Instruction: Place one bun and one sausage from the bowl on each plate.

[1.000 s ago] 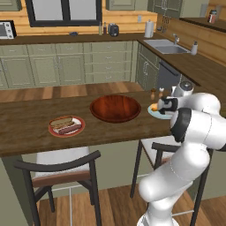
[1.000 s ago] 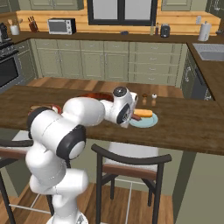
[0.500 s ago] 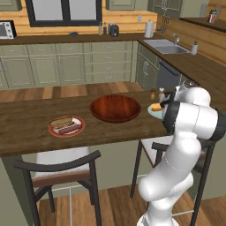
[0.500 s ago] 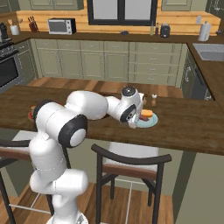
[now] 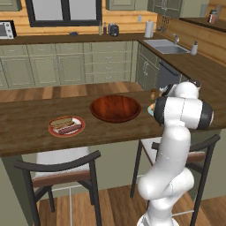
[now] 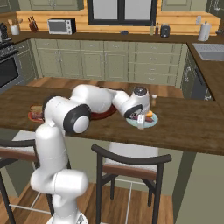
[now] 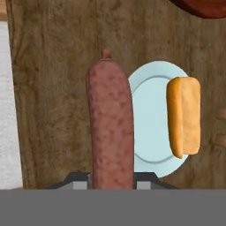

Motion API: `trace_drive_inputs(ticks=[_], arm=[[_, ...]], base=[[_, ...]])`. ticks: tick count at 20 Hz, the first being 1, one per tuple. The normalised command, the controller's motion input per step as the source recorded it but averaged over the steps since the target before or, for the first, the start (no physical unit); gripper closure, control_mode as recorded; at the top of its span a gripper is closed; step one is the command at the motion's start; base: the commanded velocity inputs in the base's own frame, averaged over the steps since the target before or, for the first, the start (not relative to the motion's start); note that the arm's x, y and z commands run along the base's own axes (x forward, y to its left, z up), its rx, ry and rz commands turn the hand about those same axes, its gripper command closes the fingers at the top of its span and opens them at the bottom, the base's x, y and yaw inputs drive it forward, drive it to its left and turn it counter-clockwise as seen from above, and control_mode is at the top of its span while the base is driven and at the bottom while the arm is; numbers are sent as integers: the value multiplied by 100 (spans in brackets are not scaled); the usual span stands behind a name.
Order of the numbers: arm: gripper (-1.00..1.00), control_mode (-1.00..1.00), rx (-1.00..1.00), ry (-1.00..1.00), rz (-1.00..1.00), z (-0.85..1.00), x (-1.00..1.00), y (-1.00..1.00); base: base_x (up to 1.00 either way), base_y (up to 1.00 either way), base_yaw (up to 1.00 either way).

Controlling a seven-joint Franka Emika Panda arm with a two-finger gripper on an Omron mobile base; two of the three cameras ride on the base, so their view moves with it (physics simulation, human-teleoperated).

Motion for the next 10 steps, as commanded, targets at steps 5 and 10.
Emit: trace_drive_inputs(ticks=[5,10], arm=[[100,-100,0,9,2,-7,26,0],[100,-100,-1,7,0,-4,38,0]], base=[[0,0,0],[0,0,0]])
